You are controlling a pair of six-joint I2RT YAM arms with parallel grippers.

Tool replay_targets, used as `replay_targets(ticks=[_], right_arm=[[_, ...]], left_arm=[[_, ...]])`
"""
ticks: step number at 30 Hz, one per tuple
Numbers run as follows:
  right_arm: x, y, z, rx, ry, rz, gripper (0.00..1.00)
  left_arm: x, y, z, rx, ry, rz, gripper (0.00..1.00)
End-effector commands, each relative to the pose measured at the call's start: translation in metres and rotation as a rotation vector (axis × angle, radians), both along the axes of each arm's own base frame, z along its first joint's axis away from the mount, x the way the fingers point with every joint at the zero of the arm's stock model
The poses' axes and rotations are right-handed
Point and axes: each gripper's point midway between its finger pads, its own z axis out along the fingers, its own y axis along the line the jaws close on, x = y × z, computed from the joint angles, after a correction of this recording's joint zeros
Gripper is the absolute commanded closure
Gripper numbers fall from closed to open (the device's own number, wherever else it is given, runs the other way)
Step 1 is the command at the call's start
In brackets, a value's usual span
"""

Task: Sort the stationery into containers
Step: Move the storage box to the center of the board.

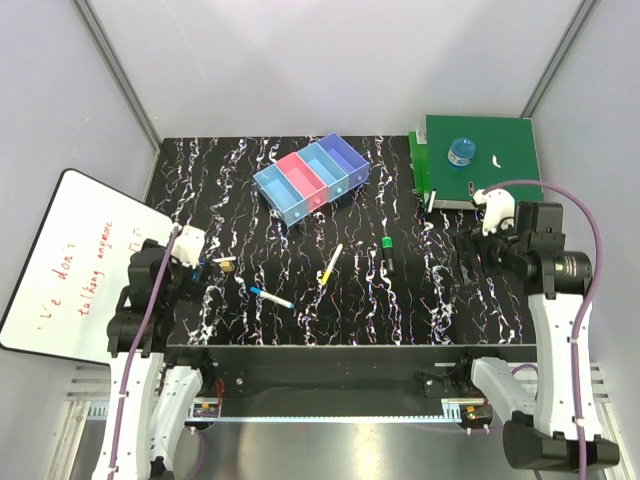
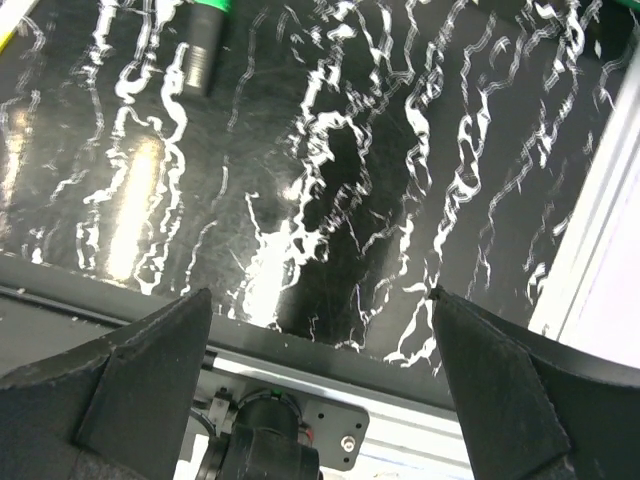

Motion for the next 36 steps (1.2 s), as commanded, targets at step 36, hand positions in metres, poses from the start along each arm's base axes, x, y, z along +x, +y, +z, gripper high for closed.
replay_targets(ticks=[36], right_arm=[[0.367, 0.164, -0.016, -0.008, -0.121, 0.259, 0.19]], left_arm=[[0.117, -0.035, 0.055, -0.039, -0.011, -0.244, 0.01]])
